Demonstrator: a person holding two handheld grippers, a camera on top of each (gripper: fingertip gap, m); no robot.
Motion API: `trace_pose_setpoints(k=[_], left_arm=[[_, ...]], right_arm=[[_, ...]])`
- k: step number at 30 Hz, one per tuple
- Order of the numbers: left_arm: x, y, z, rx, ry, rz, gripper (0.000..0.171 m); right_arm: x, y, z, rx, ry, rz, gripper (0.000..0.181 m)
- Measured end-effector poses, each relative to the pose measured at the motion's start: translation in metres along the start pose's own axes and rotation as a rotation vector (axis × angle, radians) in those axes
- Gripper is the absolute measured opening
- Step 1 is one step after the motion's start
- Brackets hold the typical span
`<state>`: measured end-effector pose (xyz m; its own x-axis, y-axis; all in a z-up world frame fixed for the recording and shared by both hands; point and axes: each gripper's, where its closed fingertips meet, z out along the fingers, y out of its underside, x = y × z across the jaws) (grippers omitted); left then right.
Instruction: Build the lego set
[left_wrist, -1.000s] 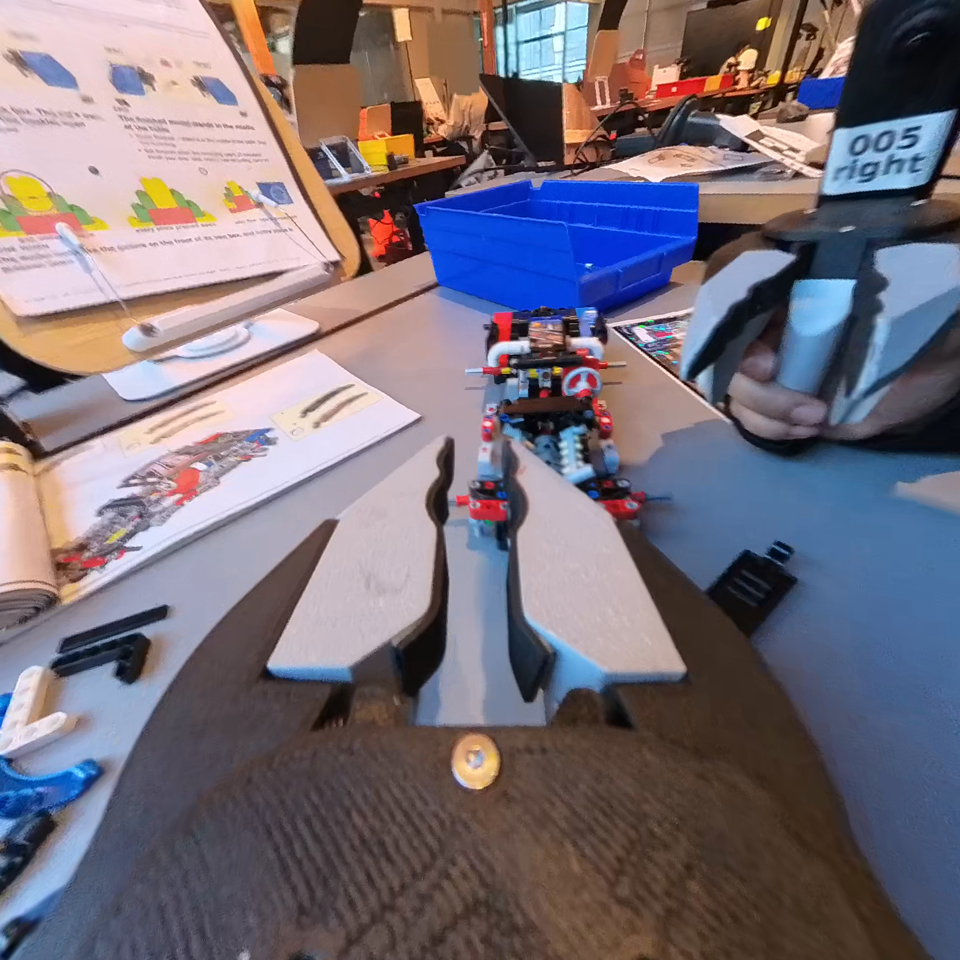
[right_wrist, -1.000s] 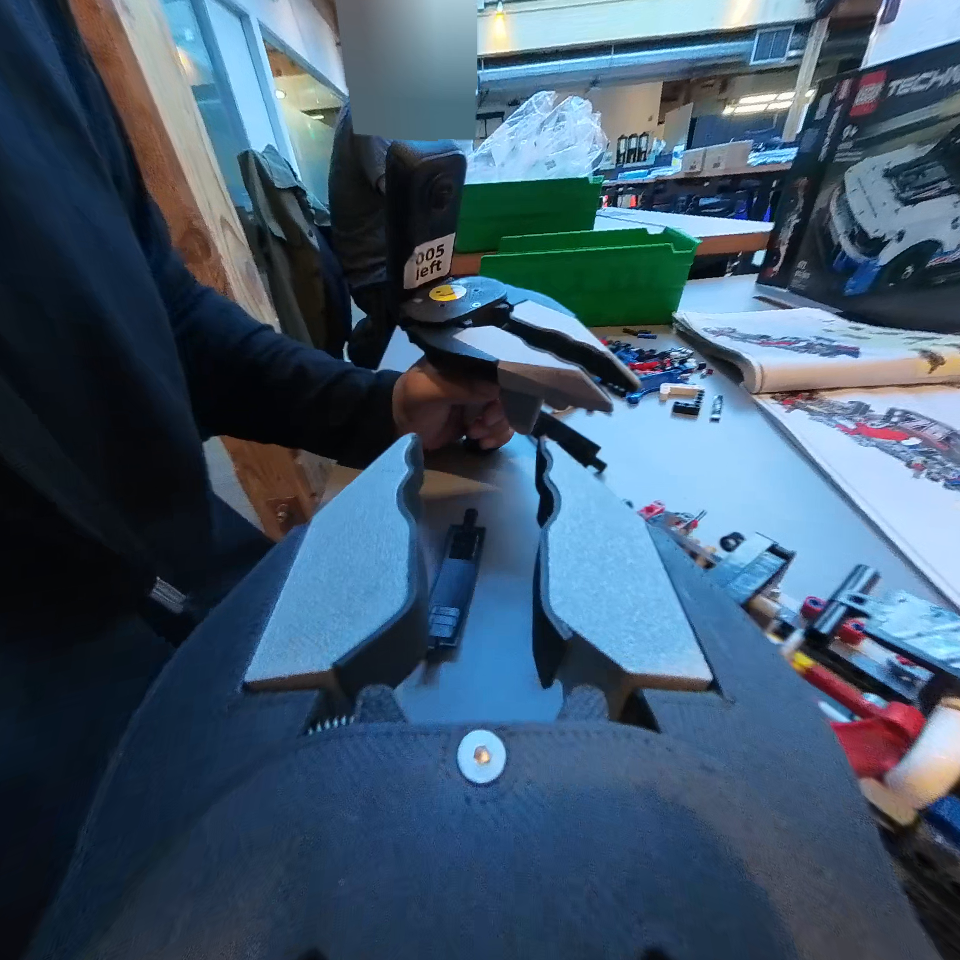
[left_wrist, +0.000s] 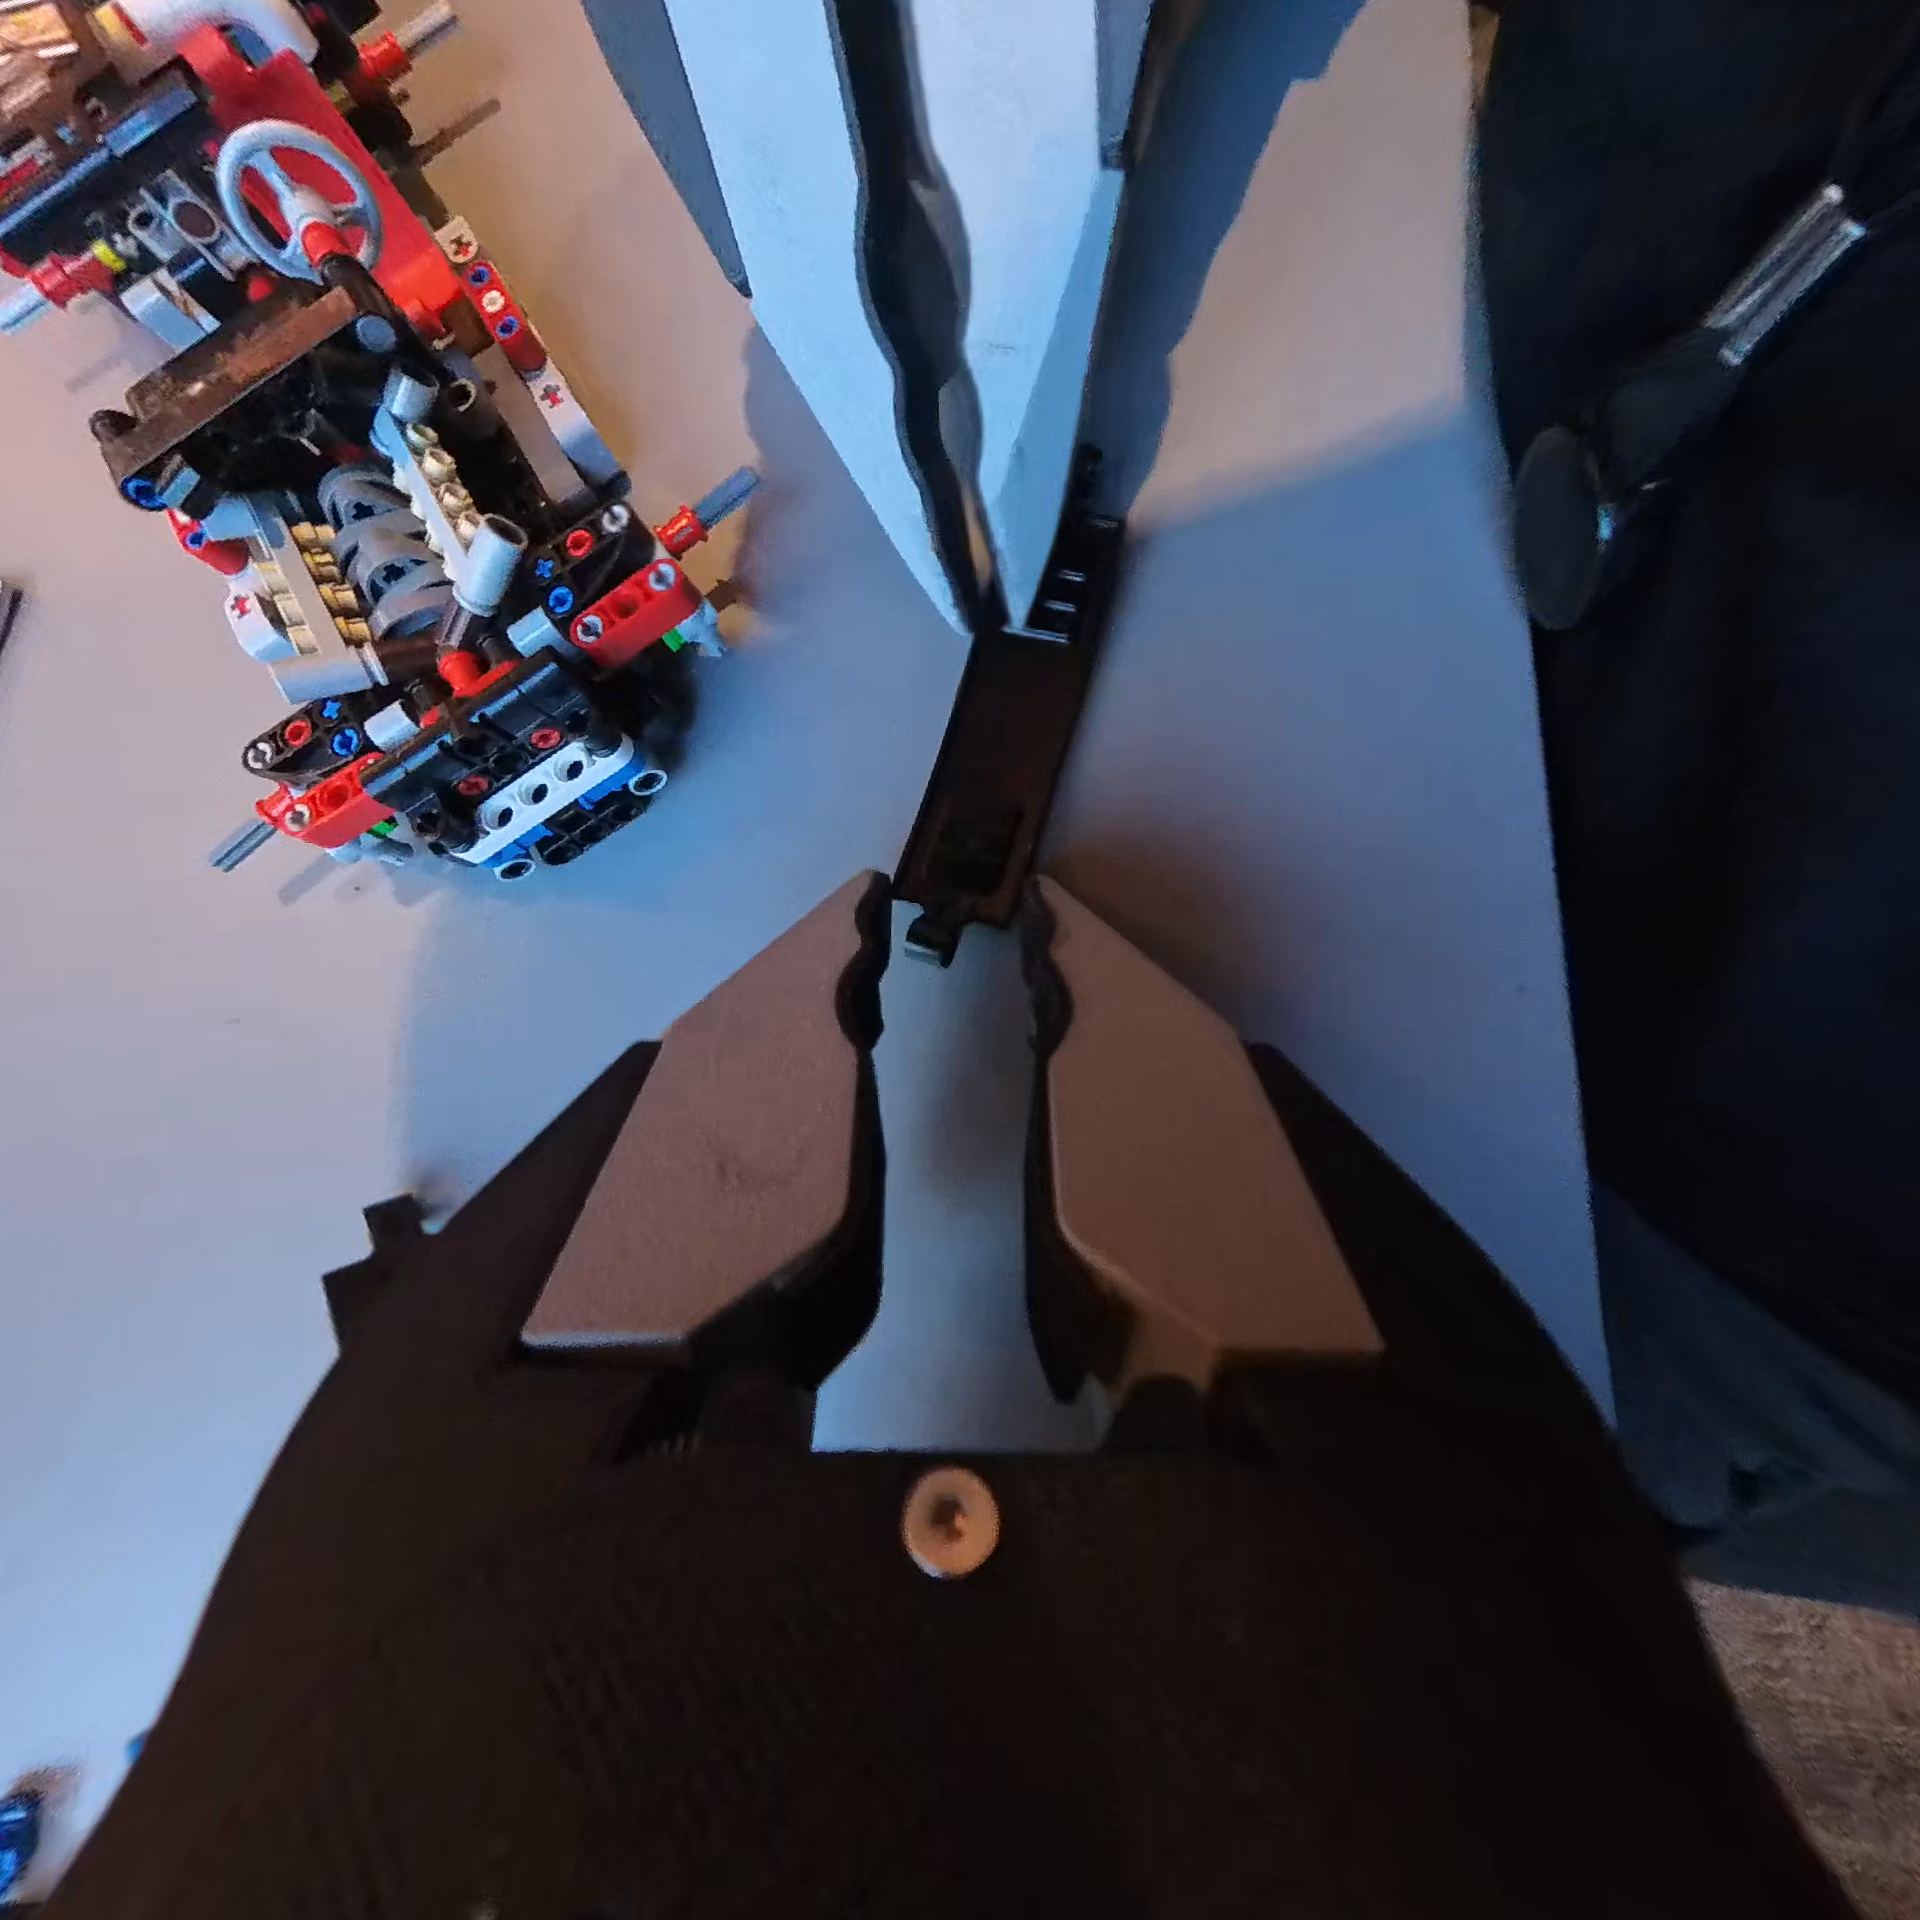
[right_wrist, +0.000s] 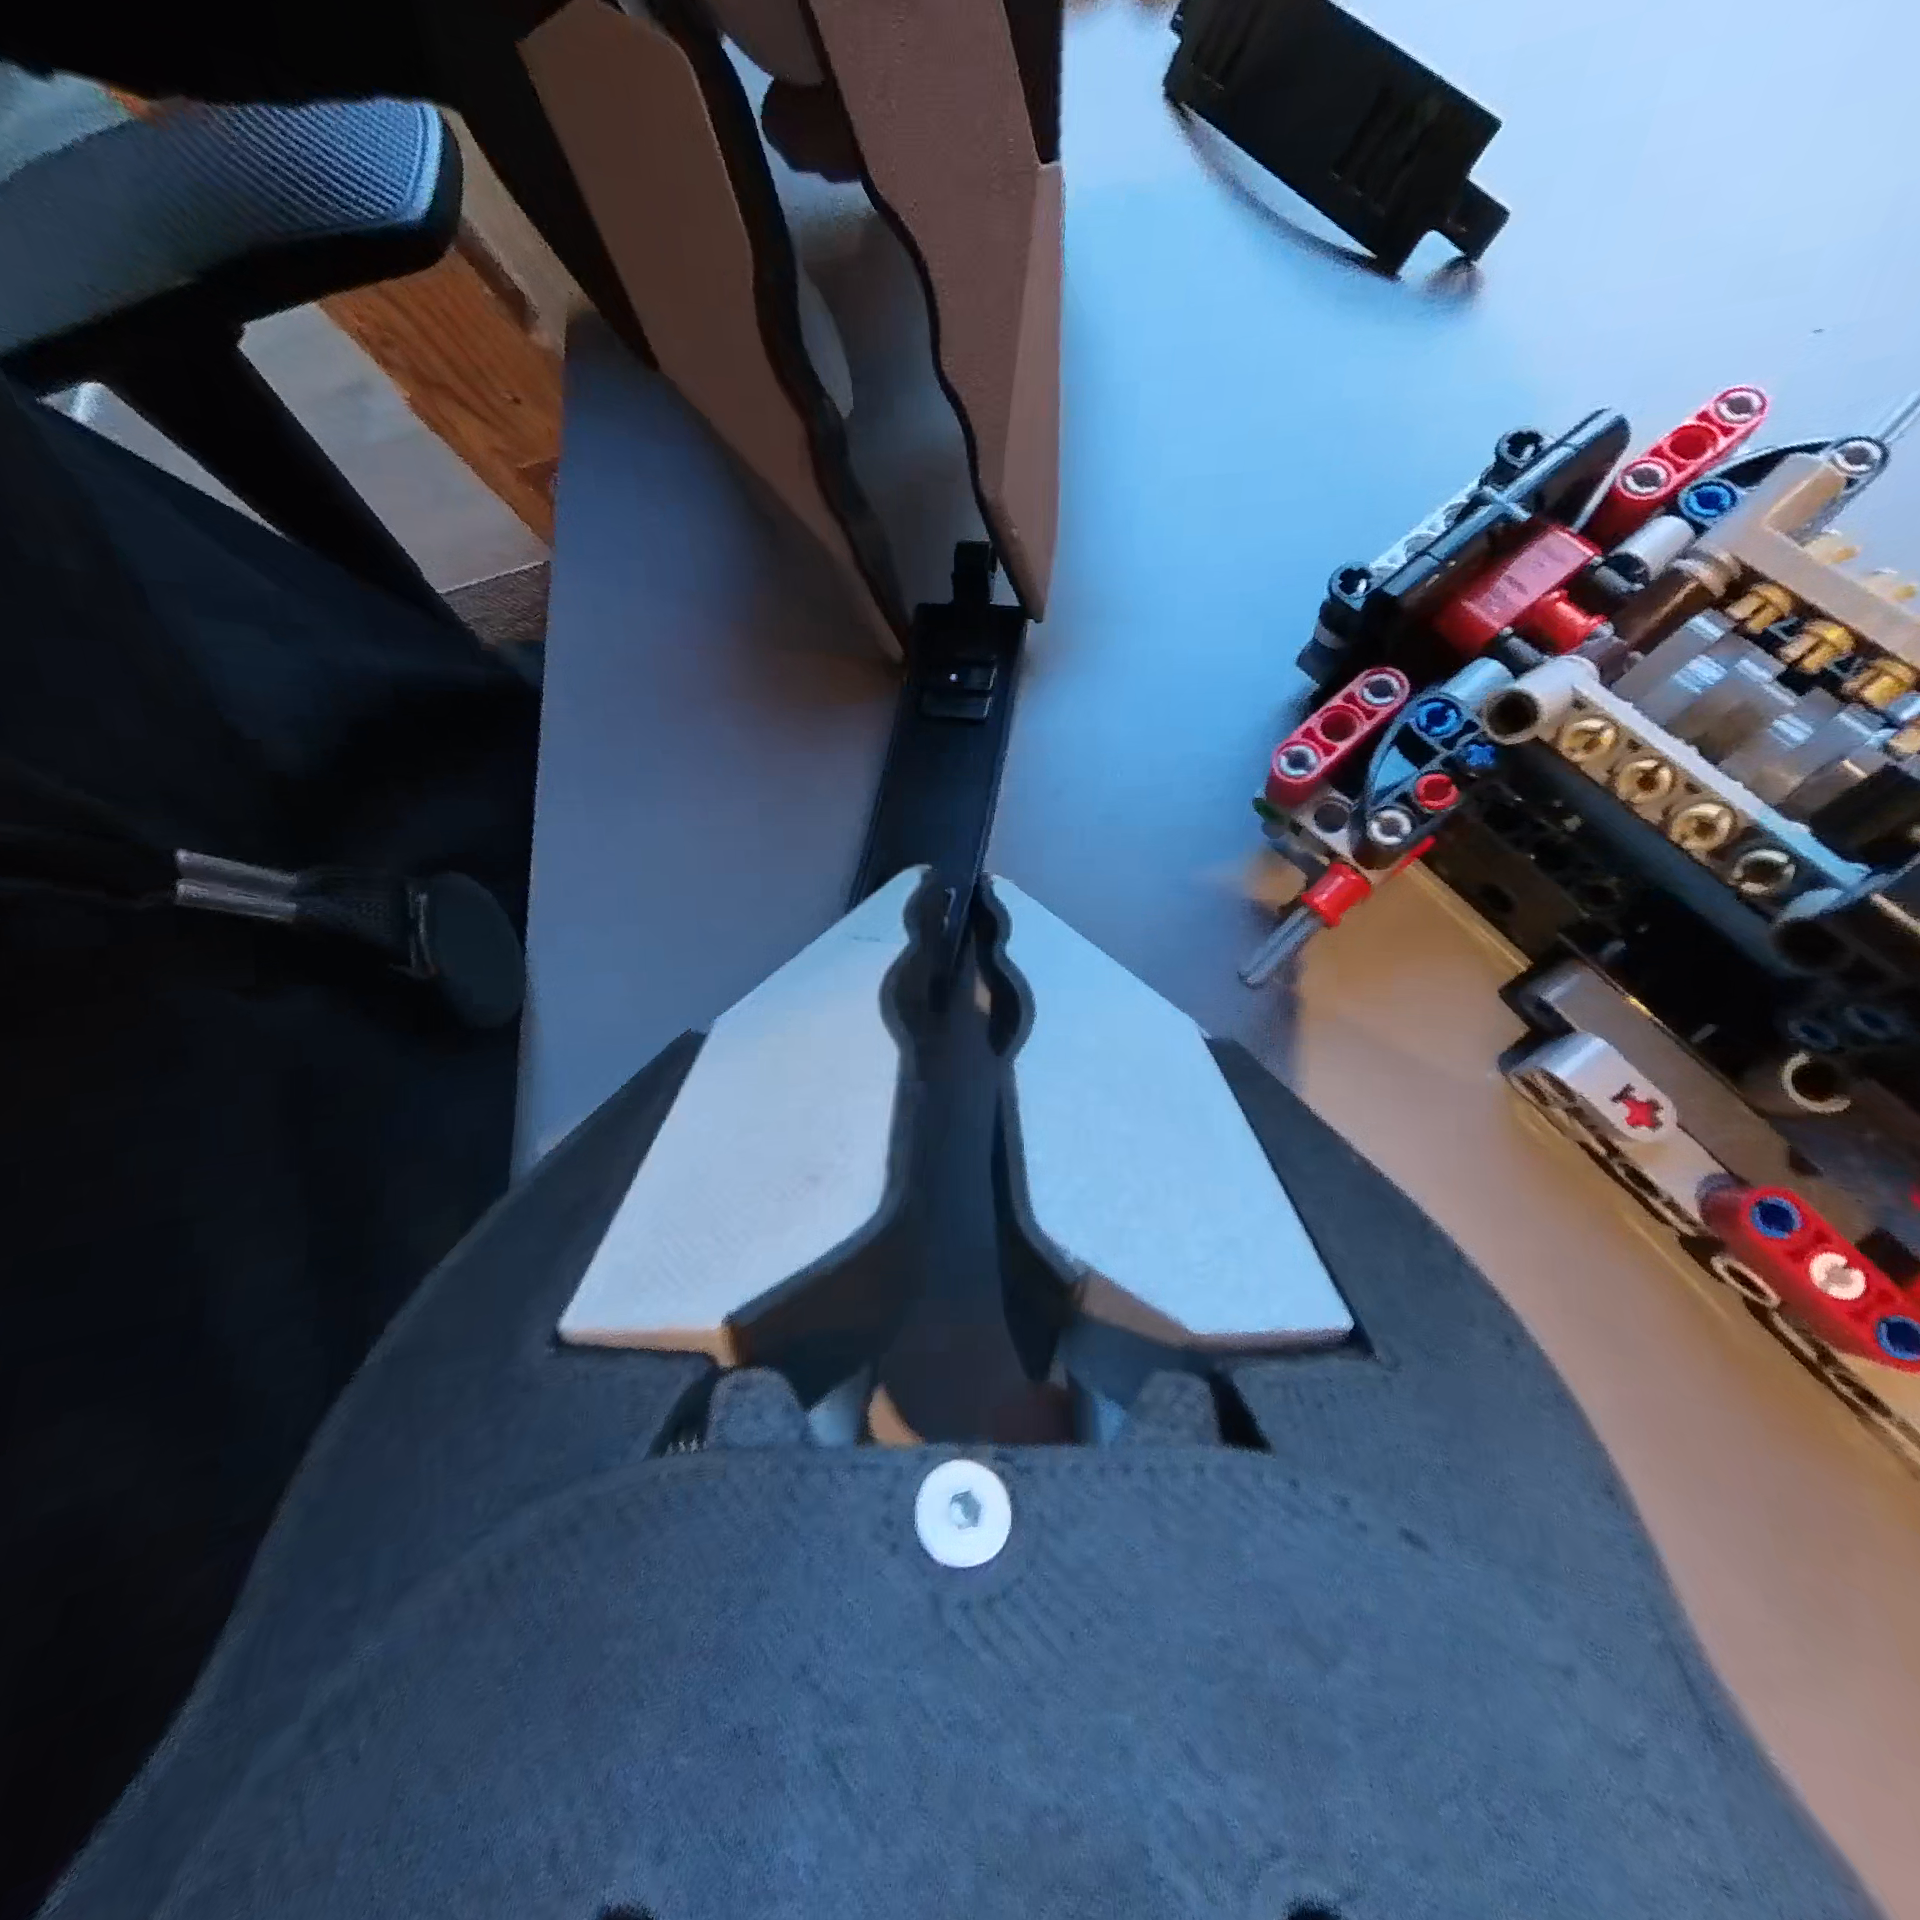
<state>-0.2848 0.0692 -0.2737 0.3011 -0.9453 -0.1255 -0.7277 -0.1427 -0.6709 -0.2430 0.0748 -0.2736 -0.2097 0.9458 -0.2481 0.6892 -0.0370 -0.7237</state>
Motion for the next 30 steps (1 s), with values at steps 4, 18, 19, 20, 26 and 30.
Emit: trace_pose_setpoints(k=[4, 18, 19, 20, 26, 30], left_arm=[[0.0, 0.001, 0.001, 0.008, 0.044, -0.129, 0.022], [-0.004, -0.012, 0.004, 0.026, 0.327, -0.595, 0.022], [-0.005, -0.013, 0.004, 0.03, 0.347, -0.615, 0.021], [-0.005, -0.013, 0.004, 0.032, 0.368, -0.638, 0.021], [-0.005, -0.015, 0.004, 0.026, 0.388, -0.651, 0.022], [-0.006, -0.017, 0.004, 0.08, 0.343, -0.662, 0.021]], right_arm=[[0.001, -0.003, -0.001, 0.02, 0.014, -0.012, 0.022], [0.004, -0.011, 0.006, 0.013, -0.022, 0.004, 0.021], [0.004, -0.011, 0.005, 0.012, -0.031, 0.006, 0.02], [0.004, -0.01, 0.005, 0.013, -0.038, 0.015, 0.02], [0.004, -0.007, 0.002, 0.017, 0.003, -0.028, 0.018], [0.003, -0.007, 0.001, 0.012, 0.026, -0.073, 0.017]])
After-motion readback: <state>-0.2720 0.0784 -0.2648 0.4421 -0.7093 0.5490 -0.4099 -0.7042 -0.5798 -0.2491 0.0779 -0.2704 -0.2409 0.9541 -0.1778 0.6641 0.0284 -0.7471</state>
